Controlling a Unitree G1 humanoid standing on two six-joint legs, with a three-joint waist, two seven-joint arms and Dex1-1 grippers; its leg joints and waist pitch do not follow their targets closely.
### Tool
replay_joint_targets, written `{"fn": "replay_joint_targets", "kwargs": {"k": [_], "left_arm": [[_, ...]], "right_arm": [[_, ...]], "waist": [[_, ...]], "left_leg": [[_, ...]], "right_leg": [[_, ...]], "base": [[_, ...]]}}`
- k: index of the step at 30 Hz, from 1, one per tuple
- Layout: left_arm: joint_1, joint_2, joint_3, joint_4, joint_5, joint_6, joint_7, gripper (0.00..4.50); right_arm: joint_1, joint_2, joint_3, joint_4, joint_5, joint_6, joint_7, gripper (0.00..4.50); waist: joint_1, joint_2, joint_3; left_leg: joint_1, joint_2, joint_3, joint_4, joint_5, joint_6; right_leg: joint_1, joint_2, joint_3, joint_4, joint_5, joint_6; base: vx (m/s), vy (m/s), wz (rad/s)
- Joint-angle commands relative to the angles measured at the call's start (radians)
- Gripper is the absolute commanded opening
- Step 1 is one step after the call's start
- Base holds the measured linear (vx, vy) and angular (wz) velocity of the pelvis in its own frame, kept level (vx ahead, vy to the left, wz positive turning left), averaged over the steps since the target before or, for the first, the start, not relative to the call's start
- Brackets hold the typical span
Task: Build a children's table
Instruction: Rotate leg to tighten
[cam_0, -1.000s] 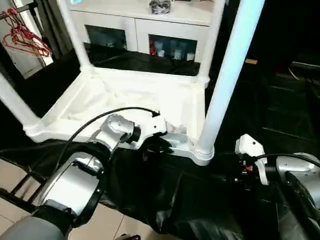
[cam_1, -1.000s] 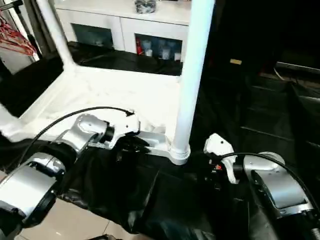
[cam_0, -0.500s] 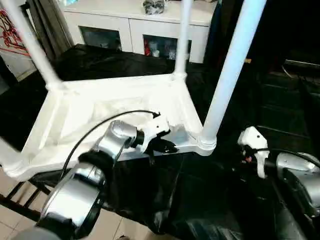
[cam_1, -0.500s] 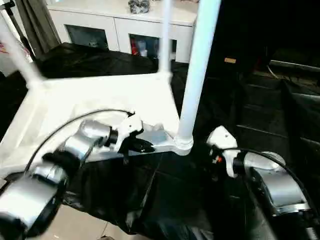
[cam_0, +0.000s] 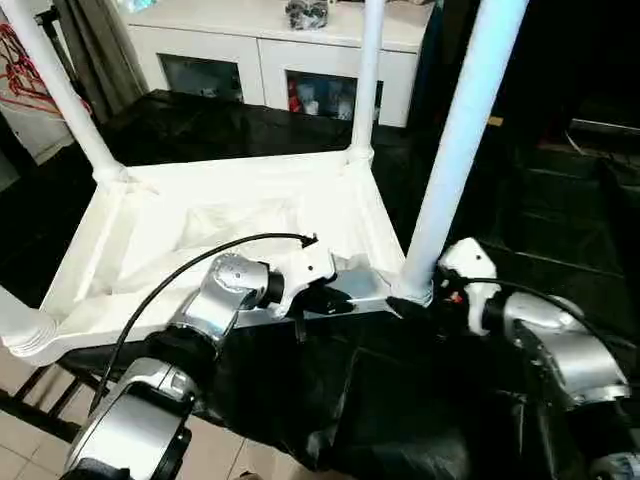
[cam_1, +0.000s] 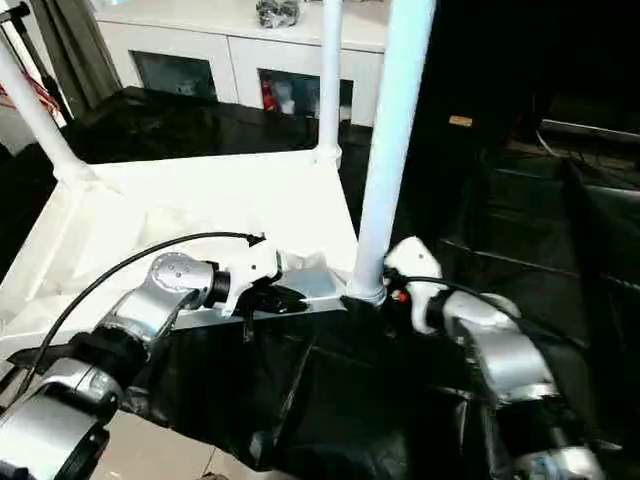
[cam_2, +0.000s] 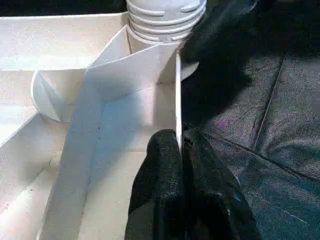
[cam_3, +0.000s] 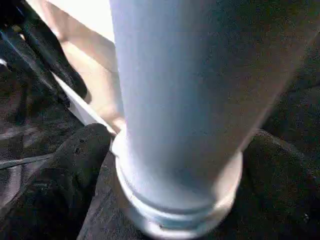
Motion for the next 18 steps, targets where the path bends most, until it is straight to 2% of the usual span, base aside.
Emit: {"fn": "replay_joint_targets", "kwargs": {"k": [1,3,4,9,10,18], "left_arm": [[0.040,0.001,-0.009,0.009,-0.012,0.018,-0.026,0.00],[0.045,0.007,-0.012,-0.008,-0.011,0.029,-0.027,0.00],[0.045,0.007,-0.012,-0.008,-0.011,0.029,-0.027,0.00],[0.053,0.016,-0.013,-0.029,-0.012,0.046,-0.032,0.00],[0.056,0.021,-0.013,-0.035,-0.013,0.050,-0.037,0.00],[0.066,0.045,-0.014,-0.049,-0.010,0.057,-0.061,0.00]], "right_arm": [[-0.032,0.011,0.000,0.035,-0.015,-0.032,-0.017,4.15],[-0.051,0.022,-0.004,0.064,-0.022,-0.054,-0.030,4.10],[-0.051,0.022,-0.004,0.064,-0.022,-0.054,-0.030,3.83],[-0.068,0.026,0.000,0.094,-0.024,-0.070,-0.022,3.58],[-0.073,0.027,0.000,0.103,-0.025,-0.079,-0.017,3.42],[-0.084,0.032,-0.012,0.107,-0.004,-0.098,0.010,3.12]], "waist": [[0.002,-0.031,-0.063],[-0.003,-0.031,-0.062],[-0.007,-0.032,-0.060],[-0.018,-0.036,-0.058],[-0.017,-0.036,-0.058],[-0.021,-0.038,-0.059]], "left_leg": [[0.007,0.036,-0.017,-0.065,-0.187,0.081],[0.006,0.036,-0.018,-0.066,-0.199,0.076],[0.006,0.035,-0.019,-0.067,-0.209,0.073],[0.004,0.035,-0.021,-0.069,-0.228,0.068],[0.006,0.036,-0.022,-0.070,-0.237,0.065],[0.009,0.036,-0.021,-0.070,-0.244,0.066]], "right_leg": [[0.045,-0.055,0.037,-0.075,-0.284,-0.223],[0.045,-0.057,0.036,-0.076,-0.294,-0.223],[0.046,-0.055,0.035,-0.078,-0.307,-0.220],[0.046,-0.055,0.036,-0.081,-0.342,-0.210],[0.045,-0.055,0.036,-0.082,-0.352,-0.209],[0.044,-0.054,0.038,-0.080,-0.320,-0.223]], "base": [[0.000,0.000,0.00],[0.000,0.000,0.00],[0.000,0.000,0.00],[0.000,0.000,0.00],[0.000,0.000,0.00],[0.000,0.000,0.00]]}}
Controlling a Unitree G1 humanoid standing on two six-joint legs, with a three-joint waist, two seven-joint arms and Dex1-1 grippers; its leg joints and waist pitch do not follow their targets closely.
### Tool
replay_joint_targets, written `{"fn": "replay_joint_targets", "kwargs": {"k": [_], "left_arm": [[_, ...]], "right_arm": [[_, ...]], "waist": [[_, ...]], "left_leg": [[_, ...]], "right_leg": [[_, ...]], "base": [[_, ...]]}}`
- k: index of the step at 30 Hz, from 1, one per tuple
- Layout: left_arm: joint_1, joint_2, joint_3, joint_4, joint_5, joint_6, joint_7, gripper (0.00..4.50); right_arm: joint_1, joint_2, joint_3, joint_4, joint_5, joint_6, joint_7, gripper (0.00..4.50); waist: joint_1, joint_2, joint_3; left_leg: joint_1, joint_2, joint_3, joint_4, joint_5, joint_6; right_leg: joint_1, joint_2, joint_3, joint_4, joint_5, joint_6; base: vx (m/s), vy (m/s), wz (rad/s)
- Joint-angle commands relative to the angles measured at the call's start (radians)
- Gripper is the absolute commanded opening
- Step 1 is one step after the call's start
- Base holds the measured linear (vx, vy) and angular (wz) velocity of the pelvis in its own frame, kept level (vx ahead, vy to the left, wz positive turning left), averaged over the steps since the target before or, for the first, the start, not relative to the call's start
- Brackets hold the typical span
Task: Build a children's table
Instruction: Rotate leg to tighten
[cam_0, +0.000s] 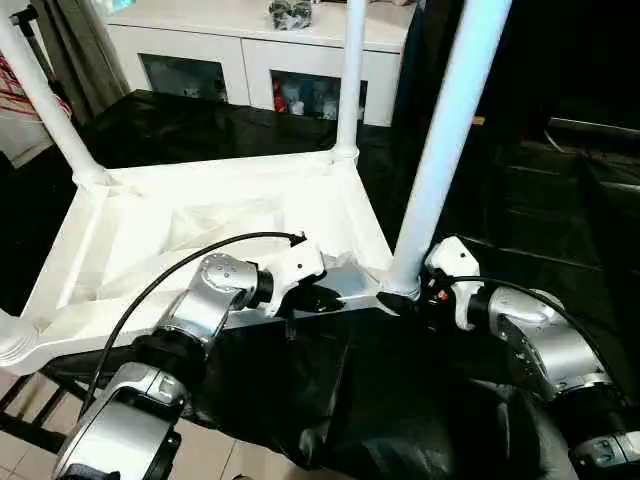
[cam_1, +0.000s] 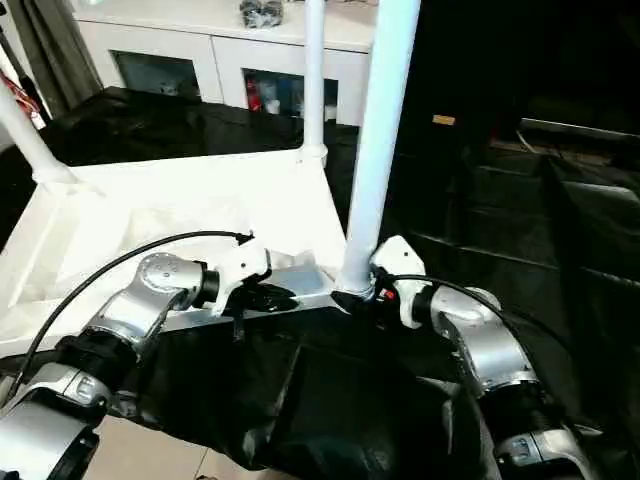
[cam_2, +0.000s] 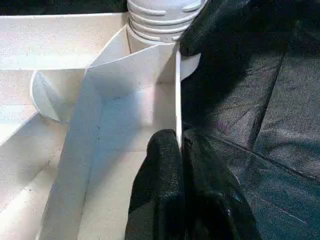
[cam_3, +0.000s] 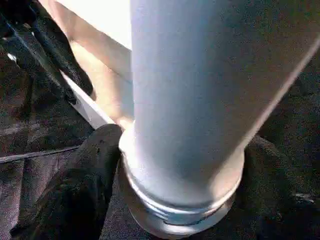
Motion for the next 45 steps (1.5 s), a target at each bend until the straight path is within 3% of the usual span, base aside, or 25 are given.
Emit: {"fn": "replay_joint_targets", "kwargs": {"k": [1,4,6,13,15,19,23,29,33,36,37,39,40,42,44,45], "left_arm": [[0.033,0.004,-0.027,0.011,-0.008,0.014,-0.054,0.00],[0.033,0.006,-0.027,0.011,-0.008,0.016,-0.054,0.00],[0.034,0.004,-0.028,0.007,-0.008,0.019,-0.048,0.00],[0.034,-0.001,-0.030,0.000,-0.008,0.024,-0.049,0.00],[0.035,0.001,-0.029,-0.001,-0.008,0.024,-0.049,0.00],[0.041,0.012,-0.028,-0.008,-0.006,0.027,-0.051,0.00],[0.044,0.018,-0.027,-0.010,-0.004,0.027,-0.048,0.00],[0.039,0.003,-0.013,0.005,0.009,0.027,0.025,0.00],[0.001,-0.058,0.000,0.052,0.038,0.053,0.173,0.00],[-0.037,-0.129,0.015,0.087,0.041,0.083,0.279,0.00],[-0.048,-0.151,0.019,0.097,0.040,0.089,0.309,0.00],[-0.067,-0.188,0.027,0.116,0.037,0.098,0.361,0.00],[-0.091,-0.240,0.031,0.141,0.036,0.101,0.422,0.00],[-0.100,-0.269,0.023,0.150,0.036,0.092,0.427,0.00],[-0.102,-0.278,0.014,0.153,0.040,0.081,0.408,0.00],[-0.098,-0.277,0.010,0.148,0.037,0.074,0.387,0.00]], "right_arm": [[-0.034,-0.003,-0.026,0.007,0.004,-0.005,-0.016,3.09],[-0.023,-0.005,-0.022,-0.015,0.021,0.010,0.013,3.09],[-0.011,0.001,-0.034,-0.035,0.046,0.031,0.024,3.43],[-0.021,0.006,-0.026,-0.005,0.022,0.029,0.000,3.56],[-0.029,0.012,-0.027,0.006,0.017,0.025,-0.005,3.29],[-0.031,0.015,-0.024,0.008,0.018,0.029,-0.002,2.88],[-0.032,0.017,-0.020,0.014,0.015,0.025,0.001,2.77],[-0.023,0.048,-0.035,0.030,0.002,0.009,-0.062,2.75],[0.016,0.137,-0.053,0.017,-0.028,0.027,-0.246,2.74],[0.043,0.229,-0.057,0.011,-0.050,0.033,-0.391,2.74],[0.041,0.254,-0.057,0.018,-0.057,0.032,-0.428,2.74],[0.036,0.297,-0.056,0.032,-0.071,0.030,-0.495,2.74],[0.007,0.361,-0.063,0.074,-0.070,0.043,-0.578,2.74],[-0.011,0.399,-0.057,0.091,-0.062,0.035,-0.585,2.74],[-0.017,0.410,-0.044,0.085,-0.074,0.020,-0.573,2.74],[-0.016,0.409,-0.041,0.076,-0.074,0.016,-0.560,3.09]], "waist": [[0.008,-0.022,-0.061],[0.009,-0.021,-0.063],[0.010,-0.018,-0.063],[0.018,-0.019,-0.063],[0.017,-0.023,-0.063],[0.018,-0.021,-0.062],[0.017,-0.025,-0.062],[0.013,-0.022,-0.059],[0.010,-0.017,-0.057],[0.010,-0.019,-0.056],[0.010,-0.015,-0.054],[0.009,-0.018,-0.055],[0.007,-0.014,-0.054],[0.004,-0.009,-0.054],[0.007,-0.003,-0.058],[0.007,-0.001,-0.058]], "left_leg": [[0.006,0.035,-0.020,-0.069,-0.241,0.067],[0.005,0.036,-0.019,-0.068,-0.226,0.071],[0.005,0.036,-0.019,-0.068,-0.218,0.075],[0.008,0.037,-0.018,-0.069,-0.222,0.068],[0.007,0.037,-0.018,-0.069,-0.222,0.067],[0.008,0.037,-0.018,-0.070,-0.225,0.065],[0.007,0.037,-0.018,-0.070,-0.221,0.067],[0.007,0.036,-0.019,-0.073,-0.245,0.056],[0.013,0.035,-0.019,-0.075,-0.270,0.032],[0.018,0.034,-0.022,-0.079,-0.303,0.014],[0.021,0.034,-0.024,-0.080,-0.324,0.007],[0.022,0.031,-0.026,-0.082,-0.343,0.002],[0.024,0.031,-0.025,-0.082,-0.353,0.001],[0.023,0.029,-0.030,-0.085,-0.376,-0.003],[0.020,0.030,-0.029,-0.088,-0.362,0.012],[0.020,0.030,-0.029,-0.088,-0.358,0.014]], "right_leg": [[0.045,-0.054,0.038,-0.079,-0.316,-0.224],[0.046,-0.053,0.038,-0.076,-0.281,-0.235],[0.048,-0.052,0.038,-0.074,-0.261,-0.242],[0.046,-0.053,0.039,-0.074,-0.268,-0.244],[0.046,-0.053,0.038,-0.074,-0.268,-0.243],[0.046,-0.054,0.039,-0.075,-0.284,-0.236],[0.045,-0.055,0.039,-0.075,-0.289,-0.233],[0.043,-0.054,0.038,-0.080,-0.327,-0.223],[0.034,-0.052,0.040,-0.089,-0.377,-0.200],[0.032,-0.053,0.038,-0.096,-0.425,-0.181],[0.028,-0.053,0.039,-0.099,-0.443,-0.175],[0.028,-0.053,0.037,-0.103,-0.468,-0.161],[0.023,-0.053,0.039,-0.106,-0.474,-0.158],[0.028,-0.053,0.033,-0.109,-0.492,-0.149],[0.032,-0.054,0.035,-0.110,-0.454,-0.146],[0.033,-0.054,0.035,-0.109,-0.440,-0.148]], "base": [[0.000,0.000,0.00],[0.000,0.000,0.00],[0.000,0.000,0.00],[0.000,0.000,0.00],[0.000,0.000,0.00],[0.000,0.000,0.00],[0.000,0.000,0.00],[0.000,0.000,0.00],[0.000,0.000,0.00],[0.000,0.000,0.00],[0.000,0.000,0.00],[0.000,0.000,0.00],[0.000,0.000,0.00],[0.000,0.000,0.00],[0.000,0.000,0.00],[0.000,0.000,0.00]]}}
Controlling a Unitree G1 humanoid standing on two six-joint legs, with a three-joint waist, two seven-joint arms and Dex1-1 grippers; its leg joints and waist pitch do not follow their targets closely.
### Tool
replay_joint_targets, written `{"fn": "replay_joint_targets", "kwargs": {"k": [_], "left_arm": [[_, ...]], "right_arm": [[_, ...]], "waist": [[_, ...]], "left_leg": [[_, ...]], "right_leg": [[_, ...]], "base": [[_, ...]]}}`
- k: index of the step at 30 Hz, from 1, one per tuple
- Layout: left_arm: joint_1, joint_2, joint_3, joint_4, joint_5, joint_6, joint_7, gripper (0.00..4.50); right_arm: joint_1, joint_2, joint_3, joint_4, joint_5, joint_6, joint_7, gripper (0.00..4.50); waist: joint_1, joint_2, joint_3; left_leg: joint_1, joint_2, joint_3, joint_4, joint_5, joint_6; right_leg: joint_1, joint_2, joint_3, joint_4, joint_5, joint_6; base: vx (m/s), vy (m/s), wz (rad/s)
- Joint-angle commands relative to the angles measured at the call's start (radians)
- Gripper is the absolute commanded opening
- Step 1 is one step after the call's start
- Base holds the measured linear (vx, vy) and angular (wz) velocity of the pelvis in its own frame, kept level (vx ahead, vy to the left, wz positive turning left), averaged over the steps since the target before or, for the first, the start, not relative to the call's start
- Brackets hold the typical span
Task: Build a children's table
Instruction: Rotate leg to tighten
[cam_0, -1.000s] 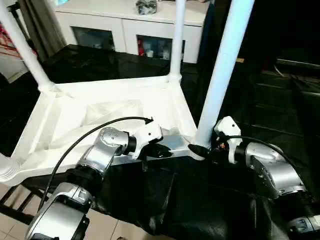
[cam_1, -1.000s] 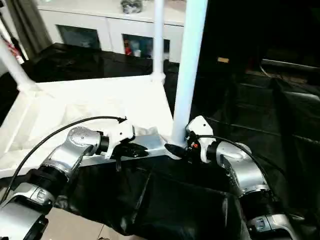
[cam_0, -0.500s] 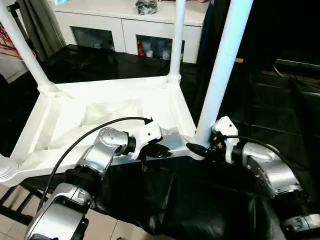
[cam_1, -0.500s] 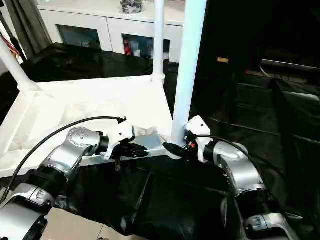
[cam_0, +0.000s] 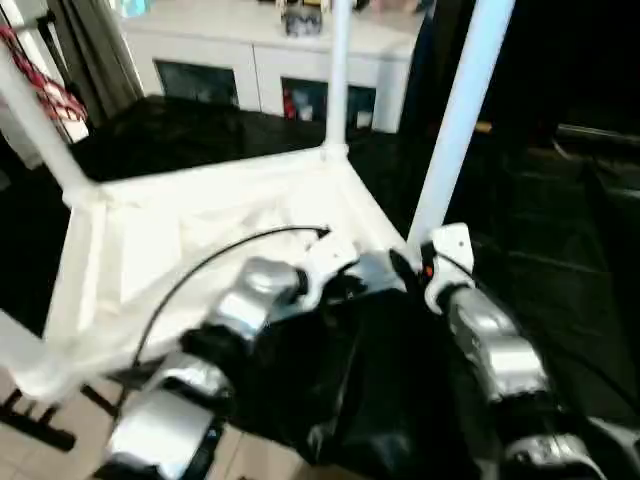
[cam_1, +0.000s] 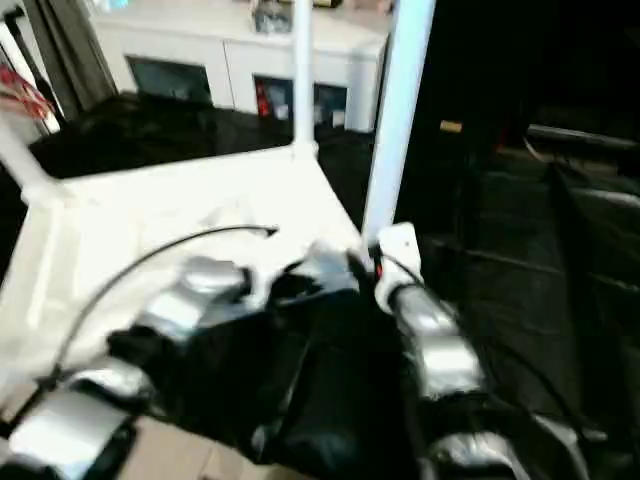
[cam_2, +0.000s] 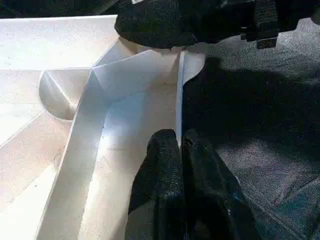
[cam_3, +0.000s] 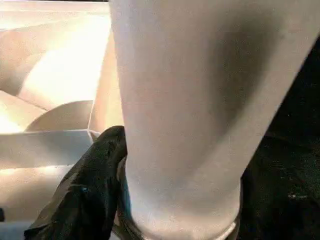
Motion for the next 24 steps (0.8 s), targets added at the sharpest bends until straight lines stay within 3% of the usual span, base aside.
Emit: {"fn": "replay_joint_targets", "kwargs": {"k": [1,3,8,10,12,15,19,24], "left_arm": [[-0.004,-0.065,-0.012,-0.003,-0.024,-0.028,0.006,0.00],[0.001,-0.060,-0.012,-0.008,-0.026,-0.033,-0.008,0.00],[0.059,0.018,-0.020,-0.088,-0.069,-0.085,-0.176,0.00],[0.074,0.037,-0.021,-0.109,-0.082,-0.090,-0.220,0.00],[0.091,0.067,-0.021,-0.136,-0.096,-0.086,-0.273,0.00],[0.111,0.110,-0.018,-0.170,-0.107,-0.080,-0.341,0.00],[0.121,0.158,-0.032,-0.193,-0.119,-0.089,-0.433,0.00],[0.132,0.216,-0.054,-0.215,-0.115,-0.091,-0.535,0.00]], "right_arm": [[0.009,0.088,0.115,-0.019,0.024,0.008,0.110,3.30],[0.015,0.084,0.110,-0.030,0.030,0.014,0.120,3.53],[0.066,-0.037,0.132,-0.147,0.061,0.055,0.292,3.82],[0.079,-0.075,0.146,-0.175,0.069,0.061,0.348,3.82],[0.099,-0.133,0.163,-0.214,0.089,0.070,0.440,3.82],[0.132,-0.225,0.179,-0.277,0.123,0.079,0.618,3.82],[0.136,-0.299,0.194,-0.294,0.140,0.083,0.743,3.82],[0.124,-0.363,0.223,-0.301,0.149,0.095,0.847,3.47]], "waist": [[-0.004,-0.011,-0.049],[-0.003,-0.013,-0.050],[0.006,-0.023,-0.054],[0.008,-0.023,-0.056],[0.009,-0.025,-0.057],[0.016,-0.019,-0.058],[0.025,-0.017,-0.054],[0.027,-0.019,-0.054]], "left_leg": [[0.013,0.035,-0.028,-0.084,-0.343,0.019],[0.011,0.036,-0.026,-0.083,-0.326,0.028],[0.006,0.038,-0.022,-0.077,-0.252,0.068],[0.001,0.039,-0.022,-0.075,-0.222,0.084],[0.005,0.041,-0.019,-0.072,-0.204,0.092],[0.004,0.044,-0.018,-0.071,-0.185,0.104],[0.007,0.049,-0.016,-0.073,-0.200,0.100],[0.009,0.049,-0.017,-0.074,-0.214,0.078]], "right_leg": [[0.029,-0.052,0.033,-0.090,-0.404,-0.159],[0.031,-0.052,0.035,-0.086,-0.369,-0.171],[0.041,-0.056,0.037,-0.075,-0.291,-0.200],[0.046,-0.058,0.035,-0.070,-0.268,-0.205],[0.042,-0.055,0.035,-0.069,-0.249,-0.213],[0.044,-0.055,0.035,-0.062,-0.217,-0.228],[0.040,-0.053,0.034,-0.062,-0.222,-0.240],[0.042,-0.053,0.035,-0.061,-0.238,-0.240]], "base": [[0.000,0.000,0.00],[0.000,0.000,0.00],[0.000,0.000,0.00],[0.000,0.000,0.00],[0.000,0.000,0.00],[0.000,0.000,0.00],[0.000,0.000,0.00],[0.000,0.000,0.00]]}}
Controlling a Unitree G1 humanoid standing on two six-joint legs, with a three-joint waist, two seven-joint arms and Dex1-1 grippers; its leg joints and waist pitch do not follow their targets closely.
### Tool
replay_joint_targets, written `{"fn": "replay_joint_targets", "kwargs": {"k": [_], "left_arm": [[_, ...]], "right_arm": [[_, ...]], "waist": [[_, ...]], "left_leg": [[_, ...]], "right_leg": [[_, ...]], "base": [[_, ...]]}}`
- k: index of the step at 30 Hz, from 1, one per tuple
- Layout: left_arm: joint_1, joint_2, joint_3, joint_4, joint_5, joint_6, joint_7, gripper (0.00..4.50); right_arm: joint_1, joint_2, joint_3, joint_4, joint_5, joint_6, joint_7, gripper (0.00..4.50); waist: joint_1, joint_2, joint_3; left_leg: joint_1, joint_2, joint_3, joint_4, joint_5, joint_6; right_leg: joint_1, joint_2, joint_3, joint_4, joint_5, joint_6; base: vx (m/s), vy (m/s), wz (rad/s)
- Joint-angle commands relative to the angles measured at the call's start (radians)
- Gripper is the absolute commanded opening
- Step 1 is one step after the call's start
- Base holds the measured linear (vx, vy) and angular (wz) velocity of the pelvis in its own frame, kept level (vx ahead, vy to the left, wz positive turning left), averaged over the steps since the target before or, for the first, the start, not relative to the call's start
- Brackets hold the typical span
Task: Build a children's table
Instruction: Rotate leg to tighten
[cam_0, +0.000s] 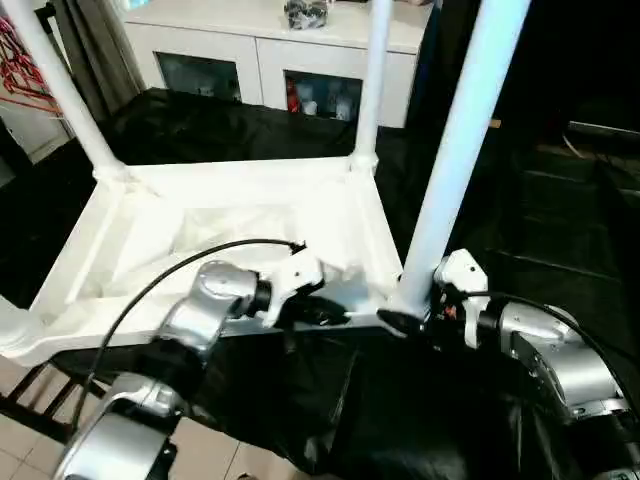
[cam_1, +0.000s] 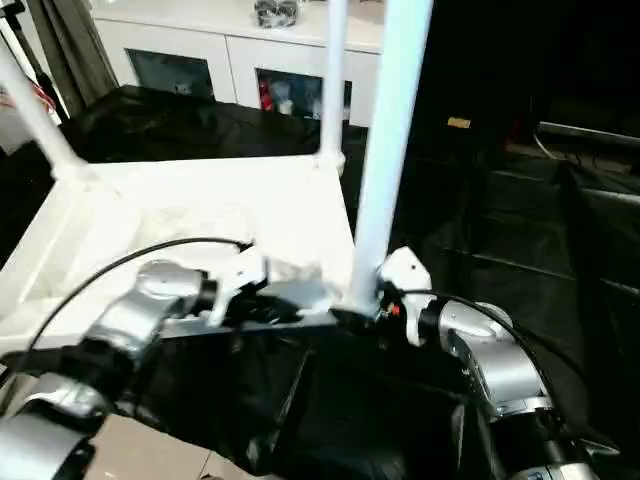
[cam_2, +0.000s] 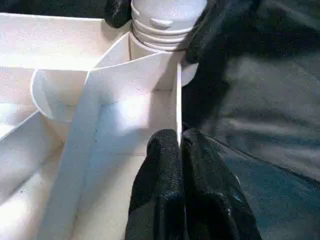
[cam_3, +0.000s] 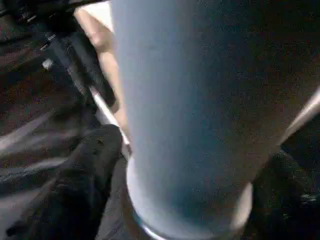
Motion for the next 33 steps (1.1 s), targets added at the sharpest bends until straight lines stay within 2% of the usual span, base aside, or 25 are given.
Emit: {"fn": "replay_joint_targets", "kwargs": {"k": [1,6,7,9,11,12,16,20,22,23,24,25,26,28,31,33], "left_arm": [[0.005,0.002,-0.035,-0.025,-0.004,-0.012,-0.055,0.00],[0.008,0.014,-0.038,-0.034,-0.007,-0.006,-0.077,0.00],[0.008,0.019,-0.040,-0.036,-0.009,-0.005,-0.084,0.00],[0.007,0.024,-0.040,-0.034,-0.009,-0.005,-0.087,0.00],[0.007,0.024,-0.038,-0.032,-0.011,-0.005,-0.085,0.00],[0.009,0.022,-0.035,-0.033,-0.015,-0.003,-0.082,0.00],[0.008,0.008,-0.023,-0.028,-0.015,-0.002,-0.046,0.00],[0.003,-0.004,-0.014,-0.017,-0.008,-0.007,-0.010,0.00],[-0.049,-0.071,0.024,0.062,0.028,0.003,0.200,0.00],[-0.075,-0.112,0.035,0.095,0.045,0.017,0.302,0.00],[-0.075,-0.112,0.035,0.095,0.045,0.017,0.302,0.00],[-0.101,-0.159,0.042,0.123,0.067,0.043,0.414,0.00],[-0.101,-0.159,0.042,0.123,0.067,0.043,0.414,0.00],[-0.111,-0.194,0.038,0.132,0.079,0.065,0.477,0.00],[-0.108,-0.221,0.036,0.126,0.080,0.073,0.511,0.00],[-0.103,-0.226,0.033,0.120,0.080,0.071,0.513,0.00]], "right_arm": [[-0.013,-0.004,0.055,-0.031,0.012,0.018,0.061,3.33],[-0.015,-0.020,0.067,-0.037,0.009,0.027,0.093,2.92],[-0.017,-0.024,0.074,-0.035,0.003,0.022,0.106,2.84],[-0.020,-0.021,0.082,-0.024,-0.005,0.009,0.115,2.79],[-0.022,-0.018,0.085,-0.021,-0.004,0.007,0.117,2.73],[-0.020,-0.011,0.084,-0.022,0.002,0.010,0.112,2.73],[-0.014,0.018,0.067,-0.017,0.013,0.014,0.071,2.72],[-0.014,0.048,0.047,0.000,0.009,0.006,0.018,2.72],[-0.043,0.175,-0.025,0.116,-0.048,-0.013,-0.286,2.72],[-0.064,0.247,-0.066,0.174,-0.064,-0.016,-0.447,2.72],[-0.064,0.247,-0.066,0.174,-0.064,-0.016,-0.447,2.72],[-0.085,0.321,-0.096,0.228,-0.078,-0.015,-0.596,2.72],[-0.085,0.321,-0.096,0.228,-0.078,-0.015,-0.596,2.72],[-0.100,0.358,-0.077,0.251,-0.112,-0.020,-0.664,2.72],[-0.106,0.401,-0.071,0.253,-0.105,-0.031,-0.674,2.72],[-0.106,0.413,-0.071,0.249,-0.098,-0.038,-0.666,3.27]], "waist": [[0.006,-0.015,-0.056],[0.008,-0.016,-0.057],[0.007,-0.030,-0.058],[0.009,-0.022,-0.057],[0.009,-0.027,-0.057],[0.010,-0.023,-0.058],[0.009,-0.024,-0.057],[0.005,-0.023,-0.055],[-0.003,-0.021,-0.052],[-0.014,-0.017,-0.048],[-0.018,-0.019,-0.049],[-0.025,-0.025,-0.052],[-0.022,-0.021,-0.050],[-0.023,-0.023,-0.050],[-0.019,-0.020,-0.053],[-0.017,-0.019,-0.054]], "left_leg": [[0.010,0.047,-0.018,-0.065,-0.212,0.080],[0.012,0.046,-0.016,-0.063,-0.203,0.077],[0.010,0.045,-0.015,-0.063,-0.197,0.077],[0.011,0.046,-0.016,-0.062,-0.190,0.077],[0.010,0.045,-0.016,-0.062,-0.189,0.077],[0.011,0.045,-0.017,-0.062,-0.186,0.078],[0.010,0.044,-0.016,-0.061,-0.184,0.080],[0.011,0.043,-0.018,-0.063,-0.218,0.060],[0.014,0.040,-0.020,-0.066,-0.254,0.034],[0.017,0.037,-0.019,-0.067,-0.282,0.005],[0.022,0.036,-0.025,-0.069,-0.310,-0.013],[0.015,0.034,-0.031,-0.071,-0.319,-0.020],[0.022,0.037,-0.029,-0.072,-0.319,-0.017],[0.019,0.036,-0.028,-0.073,-0.317,-0.004],[0.015,0.034,-0.025,-0.071,-0.300,0.017],[0.015,0.035,-0.024,-0.071,-0.291,0.023]], "right_leg": [[0.046,-0.054,0.039,-0.060,-0.233,-0.237],[0.044,-0.056,0.040,-0.058,-0.220,-0.246],[0.046,-0.055,0.039,-0.058,-0.223,-0.243],[0.045,-0.057,0.040,-0.057,-0.229,-0.241],[0.046,-0.057,0.039,-0.057,-0.231,-0.240],[0.046,-0.057,0.040,-0.056,-0.228,-0.240],[0.045,-0.056,0.039,-0.056,-0.226,-0.242],[0.043,-0.057,0.039,-0.062,-0.279,-0.230],[0.037,-0.057,0.039,-0.070,-0.337,-0.214],[0.025,-0.055,0.040,-0.075,-0.386,-0.204],[0.025,-0.056,0.035,-0.077,-0.425,-0.196],[0.034,-0.056,0.032,-0.078,-0.457,-0.169],[0.028,-0.059,0.036,-0.085,-0.448,-0.166],[0.031,-0.055,0.036,-0.084,-0.413,-0.170],[0.035,-0.056,0.038,-0.083,-0.373,-0.174],[0.035,-0.055,0.039,-0.081,-0.351,-0.177]], "base": [[0.000,0.000,0.00],[0.000,0.000,0.00],[0.000,0.000,0.00],[0.000,0.000,0.00],[0.000,0.000,0.00],[0.000,0.000,0.00],[0.000,0.000,0.00],[0.000,0.000,0.00],[0.000,0.000,0.00],[0.000,0.000,0.00],[0.000,0.000,0.00],[-0.050,0.016,-0.05],[-0.050,0.016,-0.05],[0.000,0.000,0.00],[0.000,0.000,0.00],[0.000,0.000,0.00]]}}
